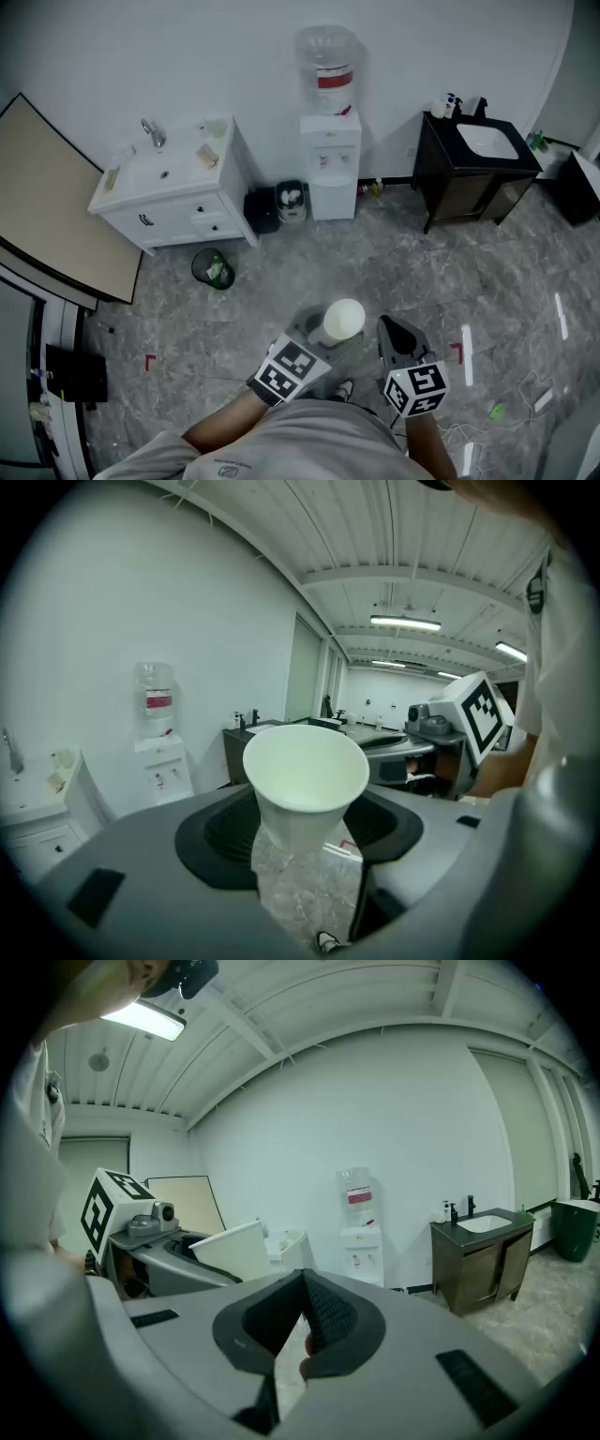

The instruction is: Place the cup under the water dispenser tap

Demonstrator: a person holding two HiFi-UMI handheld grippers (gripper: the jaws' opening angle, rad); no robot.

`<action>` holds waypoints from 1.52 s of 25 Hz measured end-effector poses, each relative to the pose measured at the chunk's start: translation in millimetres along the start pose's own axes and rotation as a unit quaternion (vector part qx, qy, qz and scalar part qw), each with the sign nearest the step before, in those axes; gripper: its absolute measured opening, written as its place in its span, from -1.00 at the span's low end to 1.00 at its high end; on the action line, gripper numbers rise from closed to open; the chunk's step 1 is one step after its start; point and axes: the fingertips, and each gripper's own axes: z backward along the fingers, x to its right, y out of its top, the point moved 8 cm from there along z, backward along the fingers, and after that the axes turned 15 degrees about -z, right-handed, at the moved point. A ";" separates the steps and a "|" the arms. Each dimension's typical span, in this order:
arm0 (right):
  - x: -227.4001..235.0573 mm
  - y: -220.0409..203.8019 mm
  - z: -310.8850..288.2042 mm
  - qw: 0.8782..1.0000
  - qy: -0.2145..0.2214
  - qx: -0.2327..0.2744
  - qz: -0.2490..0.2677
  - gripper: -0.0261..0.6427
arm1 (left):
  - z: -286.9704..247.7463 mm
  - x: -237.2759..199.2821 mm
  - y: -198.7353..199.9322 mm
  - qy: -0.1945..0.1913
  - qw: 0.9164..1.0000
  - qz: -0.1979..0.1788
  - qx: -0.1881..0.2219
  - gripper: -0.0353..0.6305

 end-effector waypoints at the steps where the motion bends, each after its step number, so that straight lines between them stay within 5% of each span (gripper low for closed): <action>1: 0.1 -0.6 1.3 1.000 0.000 0.000 0.000 -0.87 | 0.4 1.4 0.1 0.000 1.000 0.000 0.000 -0.06; 23: 22.1 -2.7 -6.7 0.999 0.045 0.003 -0.027 -0.87 | -15.2 -10.7 -13.4 0.042 0.999 0.019 -0.026 -0.06; 30: 23.1 17.2 -68.9 0.999 0.046 0.002 -0.017 -0.87 | -29.7 -79.3 -28.4 0.051 0.998 0.026 -0.024 -0.06; 38: 16.0 62.0 -207.5 0.999 0.035 0.006 -0.017 -0.87 | -56.0 -223.3 -44.8 0.039 0.999 0.002 -0.019 -0.06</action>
